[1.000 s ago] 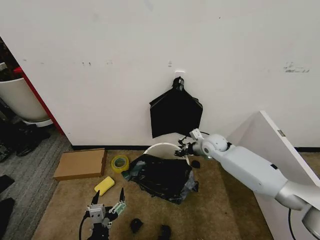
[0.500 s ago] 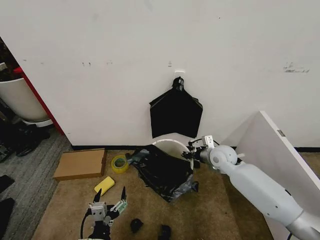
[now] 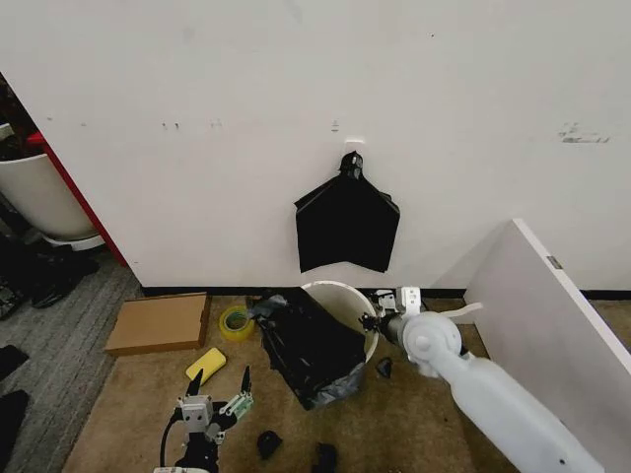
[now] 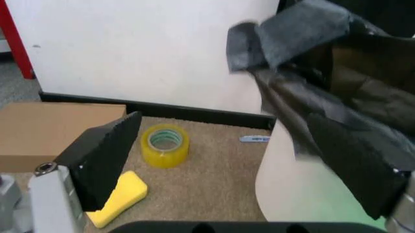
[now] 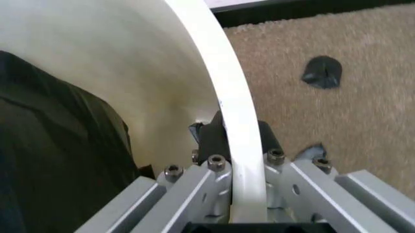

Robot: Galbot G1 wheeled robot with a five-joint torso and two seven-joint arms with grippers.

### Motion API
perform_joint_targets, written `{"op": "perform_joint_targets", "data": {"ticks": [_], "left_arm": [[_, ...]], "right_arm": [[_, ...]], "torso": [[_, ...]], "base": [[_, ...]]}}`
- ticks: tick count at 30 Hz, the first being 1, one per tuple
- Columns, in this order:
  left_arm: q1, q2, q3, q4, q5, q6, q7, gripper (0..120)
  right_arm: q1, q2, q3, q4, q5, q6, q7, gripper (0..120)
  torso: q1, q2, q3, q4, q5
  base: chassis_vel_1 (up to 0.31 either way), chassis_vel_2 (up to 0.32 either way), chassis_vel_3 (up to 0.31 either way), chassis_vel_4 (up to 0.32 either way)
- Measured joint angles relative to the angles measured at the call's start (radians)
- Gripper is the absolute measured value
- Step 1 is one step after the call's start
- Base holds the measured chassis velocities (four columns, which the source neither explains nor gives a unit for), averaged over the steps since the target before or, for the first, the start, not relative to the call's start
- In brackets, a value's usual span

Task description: Place the garbage bag over the trash bin.

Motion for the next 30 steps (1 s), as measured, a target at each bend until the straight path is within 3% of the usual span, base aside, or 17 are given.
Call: {"op": "perform_joint_targets", "data": {"ticks": [12,30], "left_arm": [[-0.015,0.033,0.013,-0.006,-0.01,0.016,0.008,100],[-0.023,0.03,0.018,-0.005,-0.045,0.03,0.007,100]], "right_arm": [[-0.148,0.077,0.079,0.043,-0.078,0.065,0.065,0],[-0.134,0.142,-0.001,-0.03,-0.203,0.08,0.113,0]], "torso": [[0.0,0.0,0.0,-0.0002,0.0],[0.0,0.0,0.0,-0.0003,-0.0003]], "base": [[0.0,0.0,0.0,0.0],[0.0,0.0,0.0,0.0]]}}
